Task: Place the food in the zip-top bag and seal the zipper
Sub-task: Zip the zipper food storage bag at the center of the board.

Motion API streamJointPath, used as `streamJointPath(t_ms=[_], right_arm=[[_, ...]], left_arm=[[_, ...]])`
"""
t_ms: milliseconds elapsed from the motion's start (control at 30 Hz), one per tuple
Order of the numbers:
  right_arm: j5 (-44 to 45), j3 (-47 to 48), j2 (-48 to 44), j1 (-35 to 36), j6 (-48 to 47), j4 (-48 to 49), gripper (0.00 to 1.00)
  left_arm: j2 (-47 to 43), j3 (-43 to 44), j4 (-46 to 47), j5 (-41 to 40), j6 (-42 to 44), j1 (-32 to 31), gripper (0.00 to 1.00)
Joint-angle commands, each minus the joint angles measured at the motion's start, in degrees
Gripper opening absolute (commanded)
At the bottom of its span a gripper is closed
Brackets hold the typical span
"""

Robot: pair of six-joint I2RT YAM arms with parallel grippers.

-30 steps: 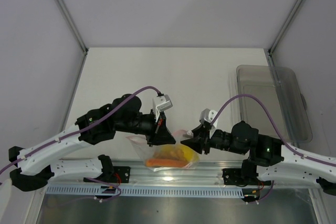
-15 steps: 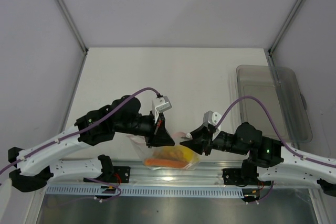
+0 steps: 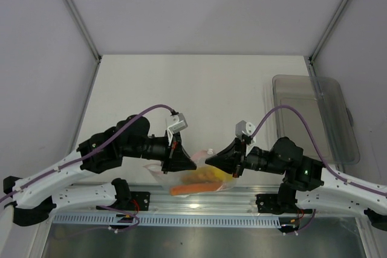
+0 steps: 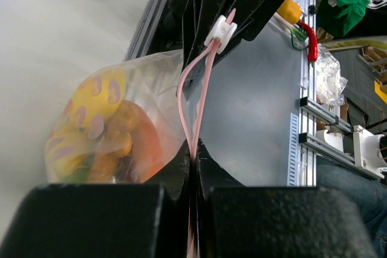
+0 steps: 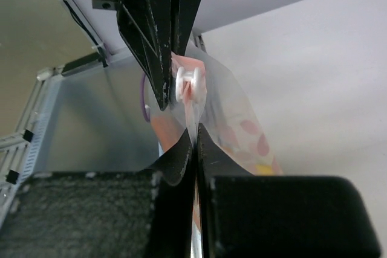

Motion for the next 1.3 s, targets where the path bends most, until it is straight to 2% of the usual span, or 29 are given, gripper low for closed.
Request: streamJointPath(t_ms=[0, 67, 100, 167, 300, 367, 400, 467, 500, 533, 567, 600, 700, 733, 767, 800, 933, 967, 1000, 1267], right_arm=[[-3.41, 1.39, 1.78, -0.67, 6.48, 8.7, 0.0], [-4.13, 1.56, 3.45, -0.67, 7.54, 9.67, 0.0], [-4.13, 1.91, 3.89, -0.67, 7.8, 9.85, 0.0], [-4.48, 2.09, 4.77, -0.75, 8.59, 10.29, 0.0], [-5.71, 2.36, 5.56, -0.76, 10.17, 10.9, 0.0], [-6.15, 2.18, 5.65, -0.67, 10.62, 10.82, 0.0], [-6.32, 2.27, 5.65, -0.75, 10.62, 10.55, 0.0], [-5.8, 3.06, 5.31, -0.75, 10.71, 9.07, 0.0], [-5.89, 3.49, 5.04, -0.76, 10.53, 8.62, 0.0], [-5.89, 3.76, 4.86, -0.76, 10.36, 8.18, 0.0], [-6.06, 4.2, 4.25, -0.67, 10.36, 7.48, 0.0], [-6.24, 4.29, 3.99, -0.67, 10.36, 7.13, 0.0], [-7.03, 4.29, 3.02, -0.75, 9.48, 6.33, 0.01], [-7.55, 4.29, 2.84, -0.67, 9.22, 6.42, 0.05], [-8.17, 4.2, 2.75, -0.67, 9.04, 6.94, 0.13], [-8.87, 4.11, 2.75, -0.67, 8.78, 6.95, 0.15], [-8.26, 4.99, 3.63, -0.75, 7.81, 5.46, 0.17], [-8.35, 4.99, 3.89, -0.76, 7.46, 5.19, 0.12], [-8.61, 5.17, 4.16, -0.76, 7.37, 5.19, 0.01], [-6.68, 4.2, 5.57, -0.76, 7.45, 6.24, 0.0]], left_arm=[[-2.36, -1.15, 2.59, 0.22, 0.34, -0.02, 0.02], [-2.98, -1.5, 2.94, 0.14, 0.25, -0.02, 0.07], [-3.16, -1.77, 2.94, 0.05, 0.25, 0.07, 0.15], [-3.42, -1.77, 3.21, -0.04, 0.25, 0.07, 0.19], [-3.42, -2.03, 3.56, -0.48, 0.42, 0.07, 0.45], [-3.51, -2.64, 4.35, -0.66, 0.43, 0.07, 0.5], [-3.51, -3.17, 4.87, -0.83, 0.34, 0.07, 0.49], [-3.34, -3.79, 6.02, -0.48, 0.08, 0.07, 0.4], [-2.81, -3.7, 6.19, -0.13, 0.16, 0.07, 0.26], [-2.37, -3.44, 6.11, 0.39, 0.42, 0.07, 0.19], [-1.24, -2.74, 5.06, 0.57, 1.03, 0.07, 0.05], [-0.79, -2.39, 4.53, 0.57, 1.22, -0.02, 0.01], [-0.61, -3.43, 5.66, 0.49, 0.61, 0.07, 0.01], [-0.61, -3.61, 6.45, 0.84, -0.09, -0.02, 0.0], [-0.7, -3.79, 6.89, 1.88, -0.19, 0.07, 0.01], [-0.61, -3.88, 7.68, 2.24, -0.28, 0.07, 0.01], [-0.08, -3.18, 7.08, 1.81, 0.25, 0.07, 0.01], [-0.17, -3.17, 7.08, 1.98, 0.08, 0.07, 0.01], [-0.26, -3.26, 7.16, 2.33, 0.07, 0.07, 0.0], [-0.78, -1.94, 5.23, 1.81, 1.3, 0.07, 0.01]])
